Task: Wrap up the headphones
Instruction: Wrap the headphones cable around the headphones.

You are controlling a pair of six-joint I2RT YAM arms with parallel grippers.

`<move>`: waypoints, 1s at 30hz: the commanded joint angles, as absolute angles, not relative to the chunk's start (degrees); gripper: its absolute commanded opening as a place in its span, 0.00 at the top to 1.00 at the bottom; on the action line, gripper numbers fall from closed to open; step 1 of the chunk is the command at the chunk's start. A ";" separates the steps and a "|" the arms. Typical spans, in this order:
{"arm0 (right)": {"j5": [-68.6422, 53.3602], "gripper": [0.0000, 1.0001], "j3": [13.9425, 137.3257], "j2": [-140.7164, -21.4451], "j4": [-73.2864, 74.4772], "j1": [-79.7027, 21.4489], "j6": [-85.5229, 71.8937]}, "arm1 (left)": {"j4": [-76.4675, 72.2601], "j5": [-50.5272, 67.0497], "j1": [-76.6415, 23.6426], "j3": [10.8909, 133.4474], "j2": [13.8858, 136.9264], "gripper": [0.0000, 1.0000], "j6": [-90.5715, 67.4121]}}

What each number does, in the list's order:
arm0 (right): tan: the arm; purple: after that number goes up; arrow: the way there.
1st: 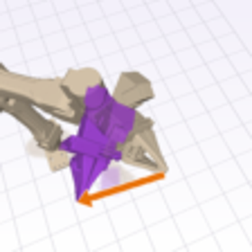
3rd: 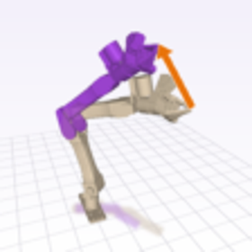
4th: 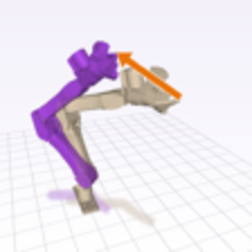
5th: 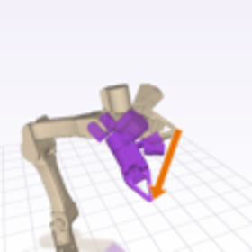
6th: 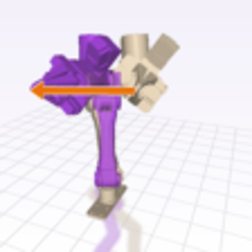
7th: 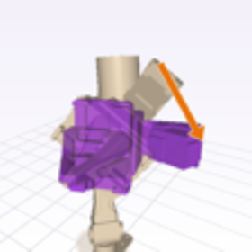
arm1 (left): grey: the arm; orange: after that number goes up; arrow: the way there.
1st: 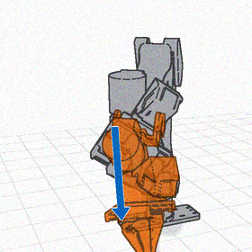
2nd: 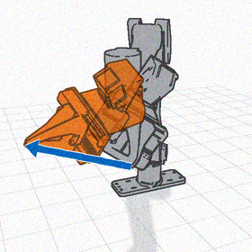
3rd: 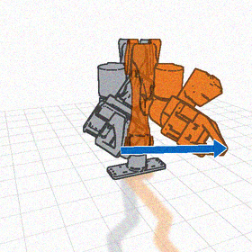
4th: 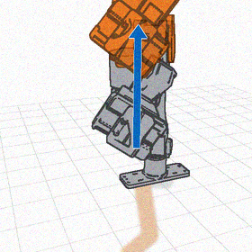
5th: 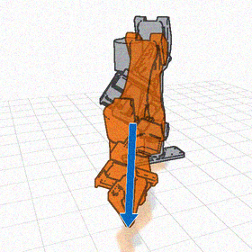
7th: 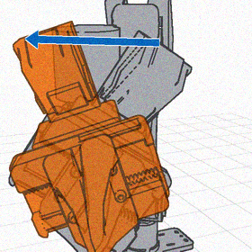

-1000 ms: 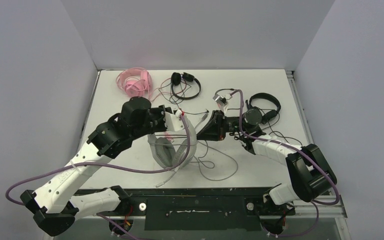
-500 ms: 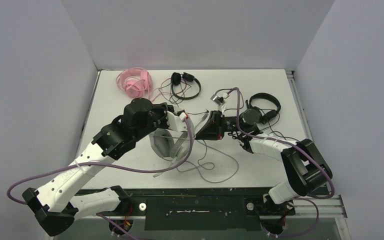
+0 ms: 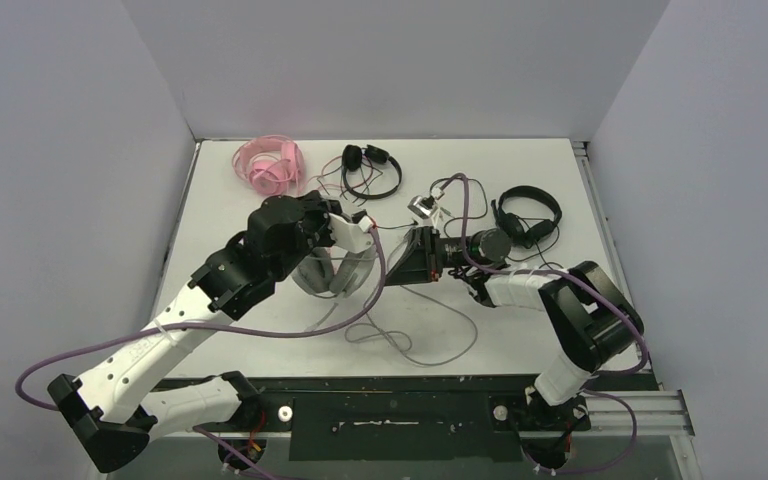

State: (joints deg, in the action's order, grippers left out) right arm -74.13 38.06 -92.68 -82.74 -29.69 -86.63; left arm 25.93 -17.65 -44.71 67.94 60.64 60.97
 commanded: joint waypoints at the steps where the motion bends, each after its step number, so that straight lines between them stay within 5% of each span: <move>1: -72.56 0.85 39.97 -92.88 -101.91 -32.16 -91.89 | 15.99 -22.91 -44.07 68.65 59.60 1.00 62.00; 10: -63.72 0.80 40.00 -88.39 -84.16 -30.03 -77.39 | 13.88 -21.05 -44.42 69.36 59.07 1.00 55.91; 17: -48.13 0.66 42.87 -73.21 -25.01 -29.95 -30.13 | 16.44 -17.74 -44.43 71.35 59.10 1.00 51.04; 26: -32.60 0.41 31.47 -56.40 -22.54 -29.49 -25.84 | 5.90 -23.89 -42.85 69.22 57.75 1.00 18.28; 30: -23.67 0.18 30.12 -48.34 -19.24 -29.44 -24.53 | 6.91 -22.96 -38.25 68.72 57.68 1.00 1.80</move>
State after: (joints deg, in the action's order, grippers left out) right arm -35.77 30.76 -56.10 -21.76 -29.65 -28.97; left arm 15.75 -22.22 -42.35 67.75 60.12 24.71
